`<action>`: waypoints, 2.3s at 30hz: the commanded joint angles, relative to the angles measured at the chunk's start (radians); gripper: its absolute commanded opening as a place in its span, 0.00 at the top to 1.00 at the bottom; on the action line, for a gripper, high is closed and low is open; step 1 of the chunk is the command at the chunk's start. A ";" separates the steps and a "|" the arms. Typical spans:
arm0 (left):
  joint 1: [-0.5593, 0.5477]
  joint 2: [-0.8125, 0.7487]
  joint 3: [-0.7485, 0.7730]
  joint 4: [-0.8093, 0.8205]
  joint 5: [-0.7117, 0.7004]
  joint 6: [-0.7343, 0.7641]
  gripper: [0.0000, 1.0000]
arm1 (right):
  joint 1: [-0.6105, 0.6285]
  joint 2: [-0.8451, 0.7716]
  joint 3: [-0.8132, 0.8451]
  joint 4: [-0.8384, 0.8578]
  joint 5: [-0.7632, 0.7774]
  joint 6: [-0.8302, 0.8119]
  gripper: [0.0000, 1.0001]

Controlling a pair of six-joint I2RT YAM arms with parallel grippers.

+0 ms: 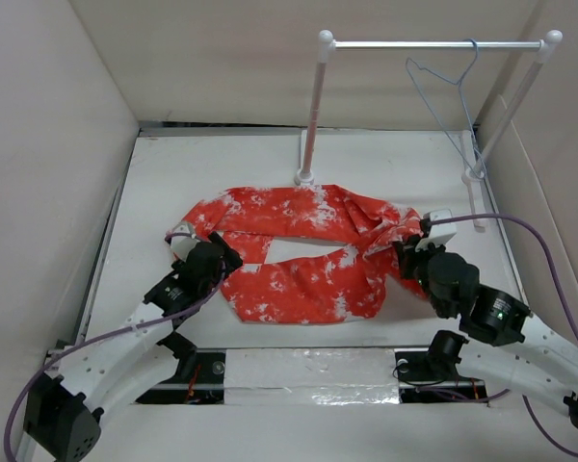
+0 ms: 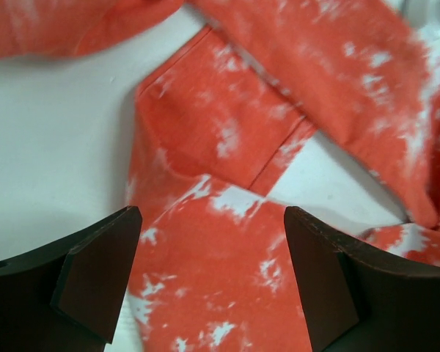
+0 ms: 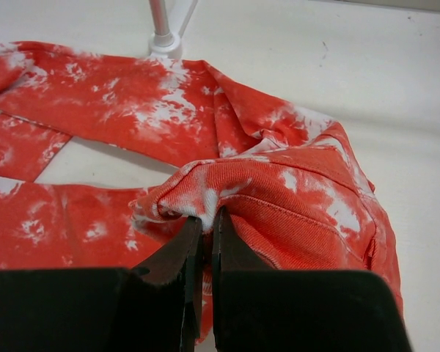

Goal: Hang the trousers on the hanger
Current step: Flatten out the trousers at the center of the board.

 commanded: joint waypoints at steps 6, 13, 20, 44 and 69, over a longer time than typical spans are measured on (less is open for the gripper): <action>0.018 0.141 -0.053 -0.063 0.102 -0.096 0.34 | -0.009 -0.031 0.026 0.116 -0.061 -0.035 1.00; 0.018 0.280 -0.054 0.117 0.183 -0.036 1.00 | -0.009 -0.036 0.030 0.112 -0.058 -0.051 1.00; 0.071 0.077 0.385 0.031 -0.038 0.124 1.00 | 0.003 0.052 0.222 0.061 -0.316 -0.167 1.00; 0.352 0.465 0.898 0.106 -0.128 0.282 1.00 | 0.095 0.095 0.317 -0.087 0.272 0.063 1.00; 0.486 1.063 1.244 0.246 -0.195 0.441 1.00 | -0.932 0.305 -0.108 0.466 -0.387 0.038 1.00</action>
